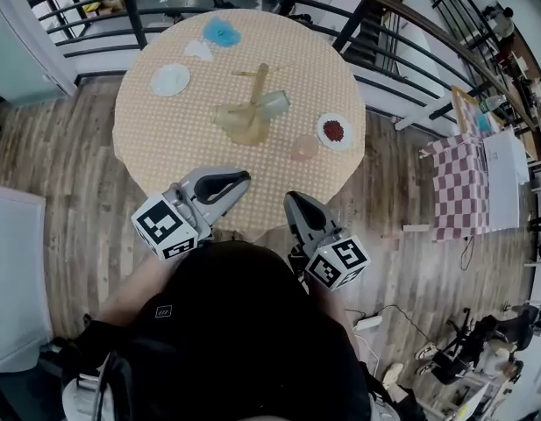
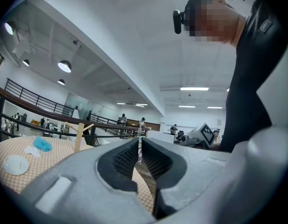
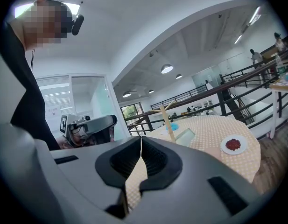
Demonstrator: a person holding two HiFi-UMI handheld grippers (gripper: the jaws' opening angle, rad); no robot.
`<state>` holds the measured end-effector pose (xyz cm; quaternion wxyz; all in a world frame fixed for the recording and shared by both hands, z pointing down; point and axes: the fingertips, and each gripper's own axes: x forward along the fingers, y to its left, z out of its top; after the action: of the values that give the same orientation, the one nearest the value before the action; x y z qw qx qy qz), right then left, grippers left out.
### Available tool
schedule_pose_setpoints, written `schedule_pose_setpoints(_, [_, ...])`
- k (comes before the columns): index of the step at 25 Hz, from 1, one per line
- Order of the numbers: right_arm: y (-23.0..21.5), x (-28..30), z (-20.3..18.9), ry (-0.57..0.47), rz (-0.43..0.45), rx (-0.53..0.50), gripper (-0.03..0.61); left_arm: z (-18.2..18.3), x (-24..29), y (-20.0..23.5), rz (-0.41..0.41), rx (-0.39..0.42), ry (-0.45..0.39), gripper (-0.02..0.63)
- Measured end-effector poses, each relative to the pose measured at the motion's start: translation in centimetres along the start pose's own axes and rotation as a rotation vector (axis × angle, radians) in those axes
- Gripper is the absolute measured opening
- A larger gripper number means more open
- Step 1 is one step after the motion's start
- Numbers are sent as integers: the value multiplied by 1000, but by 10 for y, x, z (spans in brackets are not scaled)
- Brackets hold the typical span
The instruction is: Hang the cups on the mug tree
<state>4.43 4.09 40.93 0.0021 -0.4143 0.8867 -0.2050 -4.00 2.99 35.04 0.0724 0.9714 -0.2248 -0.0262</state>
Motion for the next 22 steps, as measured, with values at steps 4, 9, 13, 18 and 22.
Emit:
schedule_pose_setpoints(4, [-12,-24,-4,2,-1,9,17,-3,22,-21,-27,-12,-25,8])
schedule_pose_setpoints(9, [-28,-44,-16,23,-8,33,17,-10,42,-34,-50,-54,-26,6])
schedule_pose_setpoints(13, [-39,-45,-20,40,-9,43,17,-18,49,-29,-65,-108,-24,6])
schedule_pose_setpoints(18, [-54,-25,-4,63,-9,14,17,-28,62,-1,-58,-147,-3,5])
schedule_pose_setpoints(22, [-69,-4,6,102,-7,-34,17,-34,74,19,-58,-170,-4,5])
